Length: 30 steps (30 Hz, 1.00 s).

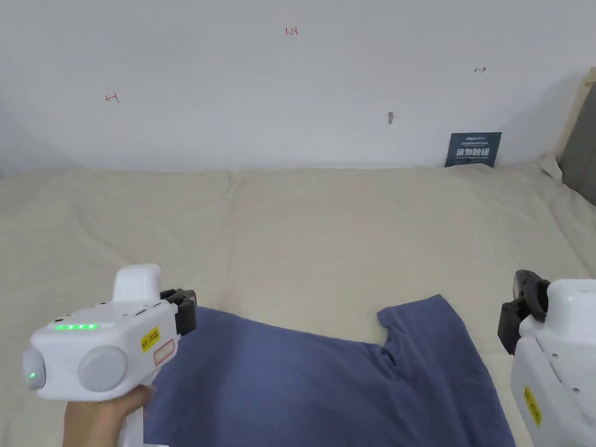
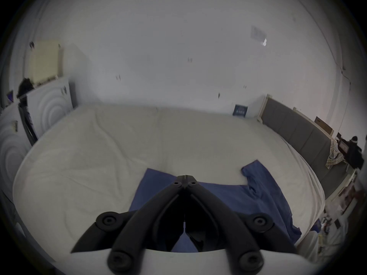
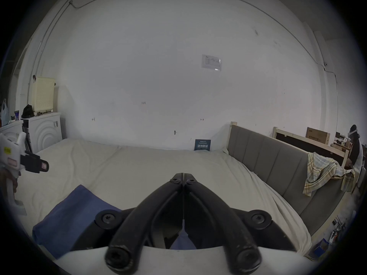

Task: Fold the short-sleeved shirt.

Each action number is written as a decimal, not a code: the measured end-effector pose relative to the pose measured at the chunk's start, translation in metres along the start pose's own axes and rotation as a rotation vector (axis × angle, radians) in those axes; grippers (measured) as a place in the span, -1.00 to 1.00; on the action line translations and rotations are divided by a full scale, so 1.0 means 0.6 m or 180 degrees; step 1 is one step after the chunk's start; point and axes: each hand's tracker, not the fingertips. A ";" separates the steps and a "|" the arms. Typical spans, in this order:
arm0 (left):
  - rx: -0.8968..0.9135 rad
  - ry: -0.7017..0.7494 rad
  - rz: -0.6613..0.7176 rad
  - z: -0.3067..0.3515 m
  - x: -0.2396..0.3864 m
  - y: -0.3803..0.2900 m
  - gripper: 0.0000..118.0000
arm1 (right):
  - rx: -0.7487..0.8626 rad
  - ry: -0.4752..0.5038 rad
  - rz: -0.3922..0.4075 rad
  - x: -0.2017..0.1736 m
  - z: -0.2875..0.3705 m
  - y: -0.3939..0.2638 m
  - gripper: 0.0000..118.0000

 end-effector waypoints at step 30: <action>-0.1144 0.0519 -0.0211 -0.409 -0.099 0.007 -0.94 | -0.1764 -0.0245 -0.0552 0.076 -0.284 -0.196 0.56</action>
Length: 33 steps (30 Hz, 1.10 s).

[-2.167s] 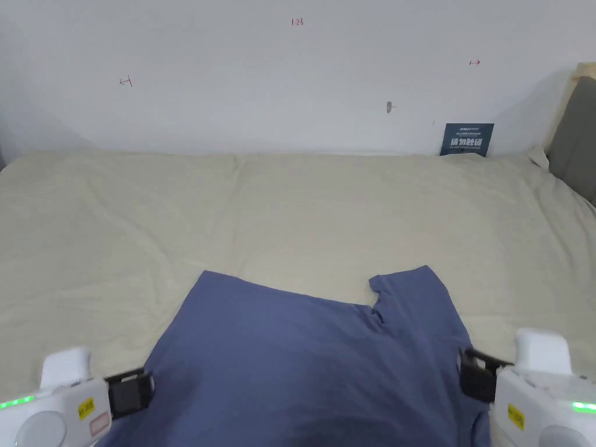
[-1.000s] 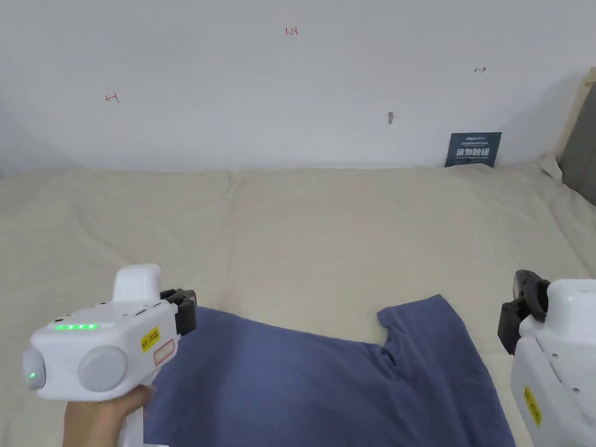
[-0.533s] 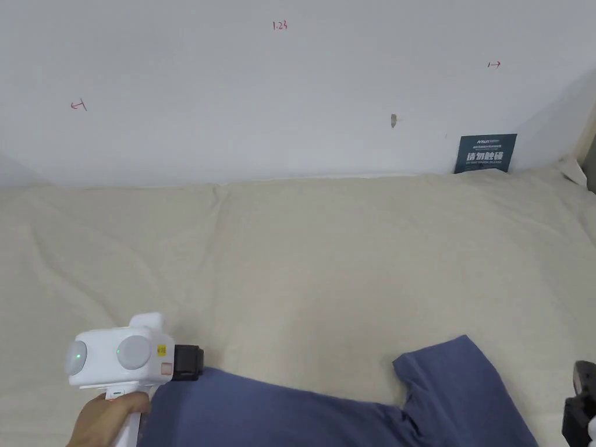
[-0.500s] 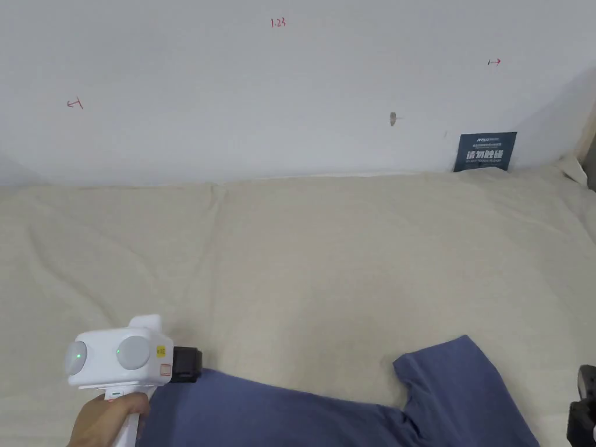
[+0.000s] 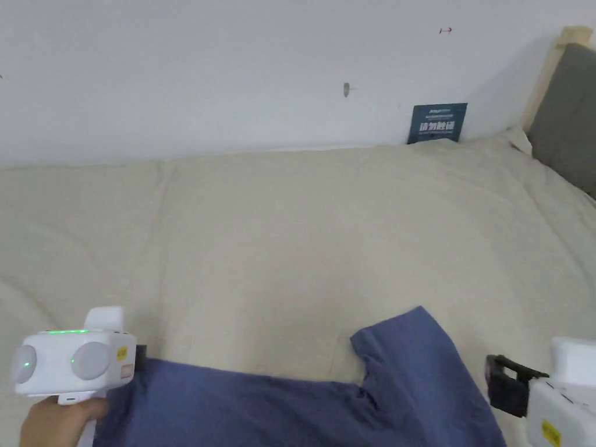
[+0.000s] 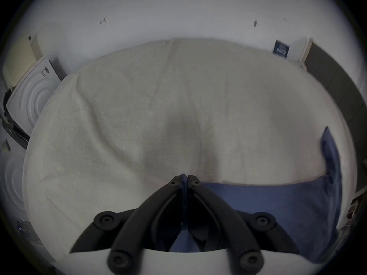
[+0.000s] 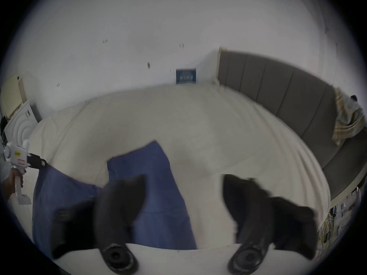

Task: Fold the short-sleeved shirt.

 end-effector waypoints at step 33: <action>0.0980 -0.0654 0.0598 0.389 -0.053 -0.073 -0.94 | 0.0545 0.0330 0.0681 -0.084 0.150 0.071 -1.00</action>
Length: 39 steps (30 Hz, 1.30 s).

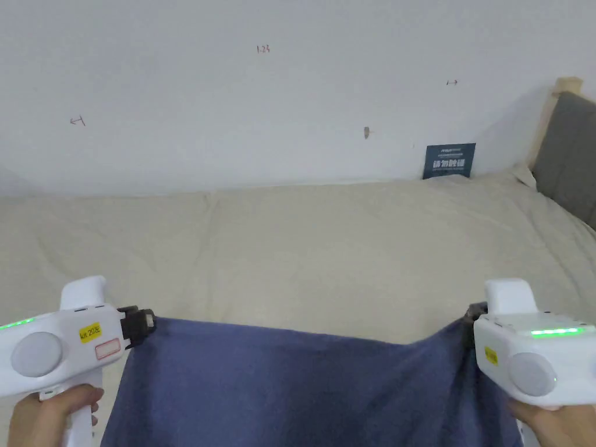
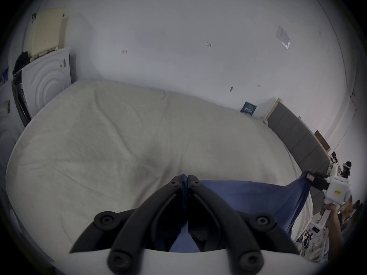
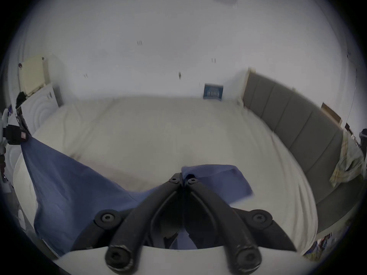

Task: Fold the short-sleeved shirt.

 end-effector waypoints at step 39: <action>0.1215 0.0734 -0.0431 0.020 0.001 0.366 -0.94 | 0.1366 0.0567 -0.0157 -0.017 -0.040 0.413 -1.00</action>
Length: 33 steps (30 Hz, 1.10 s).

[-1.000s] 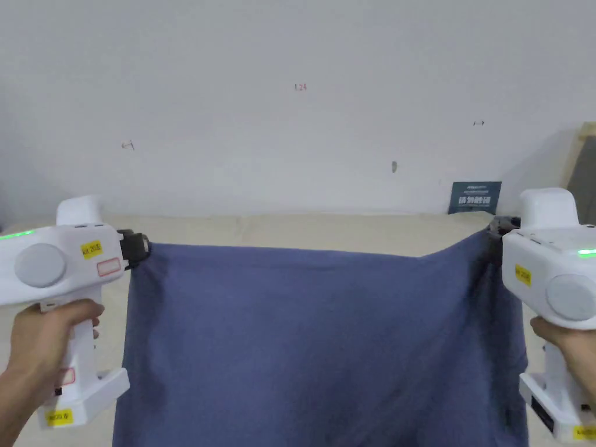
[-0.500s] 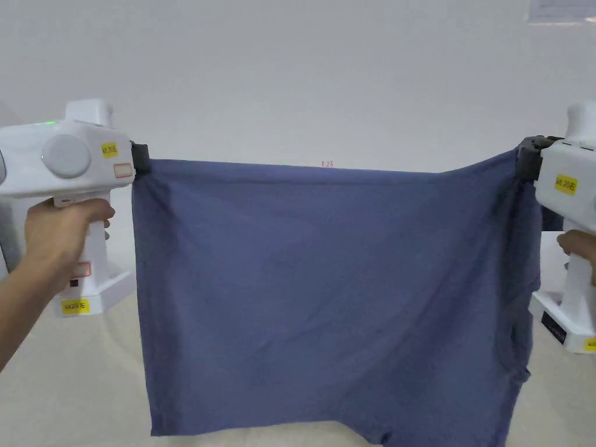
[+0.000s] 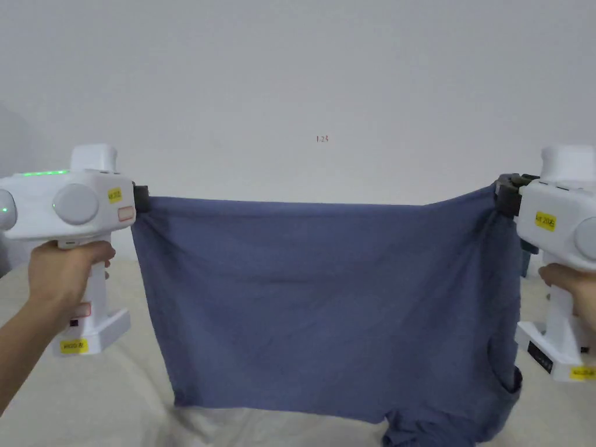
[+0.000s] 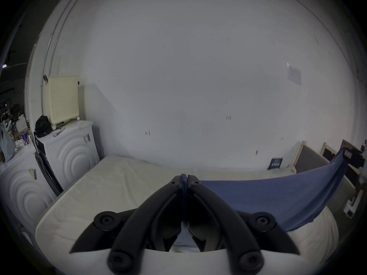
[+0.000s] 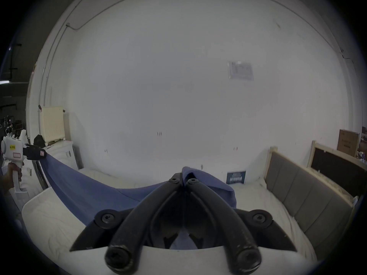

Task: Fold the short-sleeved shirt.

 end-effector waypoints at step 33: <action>-0.1404 0.0025 0.0198 0.369 -0.074 -0.572 -0.94 | -0.1313 0.0384 -0.0573 0.029 0.473 -0.455 -1.00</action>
